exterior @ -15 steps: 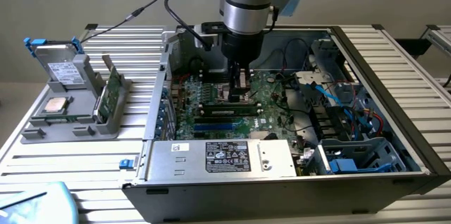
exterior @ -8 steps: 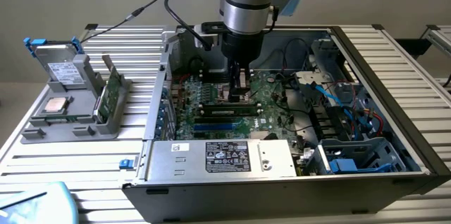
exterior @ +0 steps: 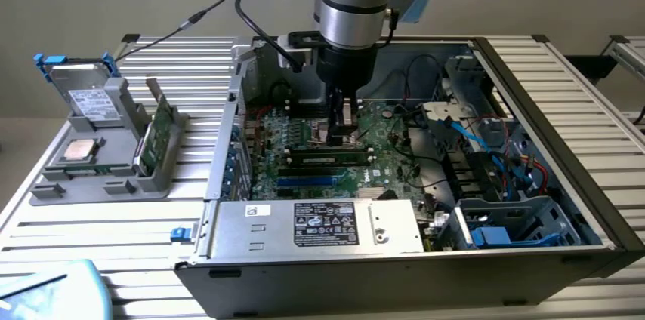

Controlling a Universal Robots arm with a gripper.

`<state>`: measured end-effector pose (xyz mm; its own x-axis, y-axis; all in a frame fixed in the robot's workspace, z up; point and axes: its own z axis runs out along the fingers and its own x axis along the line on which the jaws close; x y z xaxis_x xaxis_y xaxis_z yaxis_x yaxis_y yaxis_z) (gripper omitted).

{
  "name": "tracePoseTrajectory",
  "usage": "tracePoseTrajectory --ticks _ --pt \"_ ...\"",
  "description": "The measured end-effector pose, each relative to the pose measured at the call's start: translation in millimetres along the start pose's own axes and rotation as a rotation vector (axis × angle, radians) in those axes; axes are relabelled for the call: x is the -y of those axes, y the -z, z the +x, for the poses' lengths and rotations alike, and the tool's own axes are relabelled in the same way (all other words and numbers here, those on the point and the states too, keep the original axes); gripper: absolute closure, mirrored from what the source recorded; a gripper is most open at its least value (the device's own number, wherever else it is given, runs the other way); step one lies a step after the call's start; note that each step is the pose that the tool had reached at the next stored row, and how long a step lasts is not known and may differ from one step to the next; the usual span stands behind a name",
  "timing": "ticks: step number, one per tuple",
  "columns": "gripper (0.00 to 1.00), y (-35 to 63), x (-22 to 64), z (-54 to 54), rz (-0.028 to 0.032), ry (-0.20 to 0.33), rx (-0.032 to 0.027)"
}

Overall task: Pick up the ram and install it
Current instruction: 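Press down the ram until it locks into place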

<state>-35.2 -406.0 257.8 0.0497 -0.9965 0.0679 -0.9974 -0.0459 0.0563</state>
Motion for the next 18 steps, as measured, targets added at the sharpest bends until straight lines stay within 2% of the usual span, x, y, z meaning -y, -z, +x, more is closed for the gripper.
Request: tracePoseTrajectory --ticks 2,18 --pt "0.89 -0.1 0.0 0.0 -0.0012 -0.017 0.0009" --pt "0.89 -1.2 0.1 -0.1 -0.0175 -0.256 0.0144"
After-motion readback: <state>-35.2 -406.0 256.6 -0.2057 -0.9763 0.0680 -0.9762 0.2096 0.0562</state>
